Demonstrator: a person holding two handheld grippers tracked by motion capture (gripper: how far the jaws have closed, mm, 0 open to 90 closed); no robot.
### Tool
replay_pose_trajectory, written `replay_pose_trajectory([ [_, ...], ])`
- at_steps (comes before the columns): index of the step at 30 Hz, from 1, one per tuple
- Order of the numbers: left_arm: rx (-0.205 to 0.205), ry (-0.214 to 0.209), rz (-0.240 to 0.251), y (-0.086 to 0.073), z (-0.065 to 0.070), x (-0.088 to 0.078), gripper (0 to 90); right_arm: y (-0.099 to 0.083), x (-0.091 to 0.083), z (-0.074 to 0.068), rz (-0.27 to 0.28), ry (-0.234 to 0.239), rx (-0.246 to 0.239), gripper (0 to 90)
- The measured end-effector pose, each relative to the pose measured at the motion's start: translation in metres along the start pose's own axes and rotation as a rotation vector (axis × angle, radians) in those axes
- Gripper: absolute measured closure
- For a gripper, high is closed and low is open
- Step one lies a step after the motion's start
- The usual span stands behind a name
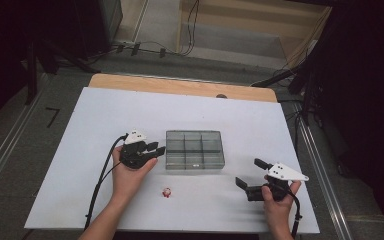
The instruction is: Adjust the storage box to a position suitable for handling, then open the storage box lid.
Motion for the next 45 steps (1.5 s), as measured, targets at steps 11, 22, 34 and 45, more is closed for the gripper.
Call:
replay_pose_trajectory([
  [11,0.020,-0.135,0.117,0.006,0.014,-0.023,5.8,0.007,0.002,-0.013,0.007,-0.024,-0.023,0.0],
  [22,0.063,-0.203,0.131,0.000,0.030,-0.031,0.0,0.014,0.008,-0.040,-0.008,0.049,-0.039,13.0],
  [34,0.091,-0.197,0.114,-0.004,0.034,-0.029,0.0,0.018,0.025,-0.066,-0.097,0.109,-0.057,56.1],
  [45,0.100,-0.198,0.097,-0.006,0.036,-0.025,0.0,0.023,0.062,-0.090,-0.211,0.233,-0.147,87.4],
])
Point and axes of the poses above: each handheld gripper's, and its own axes: x roughly forward along the jaws, y roughly out of its top, z roughly to its right, the point moved 6 cm from there along x, roughly forward along the jaws, and after that the axes turned 11 degrees about -y, right-handed, at the moved point
